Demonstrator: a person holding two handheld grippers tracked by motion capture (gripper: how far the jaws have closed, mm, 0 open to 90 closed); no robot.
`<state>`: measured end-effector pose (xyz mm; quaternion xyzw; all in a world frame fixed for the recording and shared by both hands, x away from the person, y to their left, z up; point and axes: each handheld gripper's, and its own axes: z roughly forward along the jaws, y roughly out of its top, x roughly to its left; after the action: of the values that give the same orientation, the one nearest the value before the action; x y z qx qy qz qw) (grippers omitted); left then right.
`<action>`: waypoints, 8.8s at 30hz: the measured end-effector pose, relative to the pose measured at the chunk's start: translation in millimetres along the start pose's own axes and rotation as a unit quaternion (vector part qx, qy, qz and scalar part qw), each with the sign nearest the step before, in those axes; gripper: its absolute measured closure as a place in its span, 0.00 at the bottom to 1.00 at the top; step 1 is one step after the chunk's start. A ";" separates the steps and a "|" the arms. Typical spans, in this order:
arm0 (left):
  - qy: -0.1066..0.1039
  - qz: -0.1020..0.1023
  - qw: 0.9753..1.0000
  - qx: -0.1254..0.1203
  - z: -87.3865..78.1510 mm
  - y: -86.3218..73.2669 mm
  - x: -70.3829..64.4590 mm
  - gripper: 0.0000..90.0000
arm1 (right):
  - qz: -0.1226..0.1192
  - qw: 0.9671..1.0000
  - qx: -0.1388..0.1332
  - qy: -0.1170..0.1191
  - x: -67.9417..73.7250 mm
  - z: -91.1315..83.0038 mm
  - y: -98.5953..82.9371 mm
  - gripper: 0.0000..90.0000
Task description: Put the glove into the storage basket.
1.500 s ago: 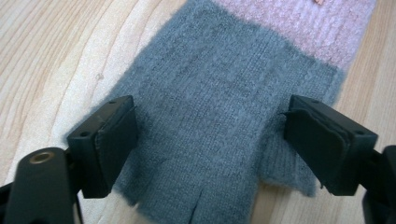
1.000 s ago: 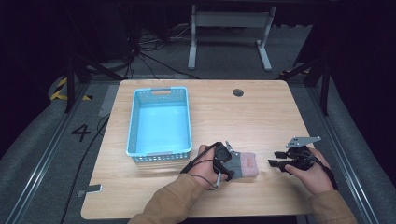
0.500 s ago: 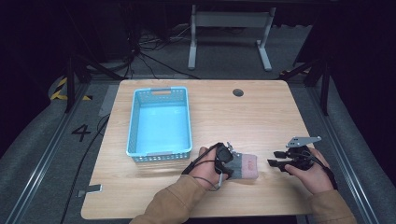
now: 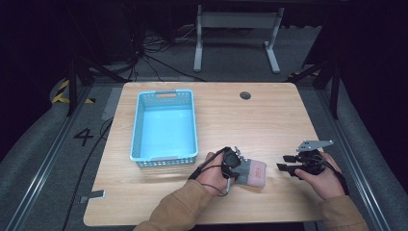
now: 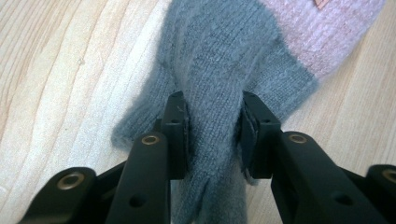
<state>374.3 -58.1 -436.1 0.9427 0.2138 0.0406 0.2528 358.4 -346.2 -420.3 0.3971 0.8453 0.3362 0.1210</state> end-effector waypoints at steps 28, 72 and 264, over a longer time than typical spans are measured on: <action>0.012 -0.032 0.998 -0.047 -79.5 -3.1 25.3 0.77 | 0.003 1.000 -0.029 0.012 -12.7 0.7 20.4 0.59; 0.079 -0.092 0.988 -0.092 -163.1 -53.9 135.5 0.76 | 0.037 0.999 0.003 0.001 -20.1 4.2 -11.3 0.58; -0.044 -0.041 0.987 -0.152 -79.5 -143.9 29.5 0.30 | -0.006 0.999 0.005 0.033 -7.7 34.2 24.0 0.53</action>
<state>331.3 103.3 -439.0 0.8845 0.2326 0.0206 0.4039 393.7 -324.8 -430.4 0.3813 0.8531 0.3440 0.0928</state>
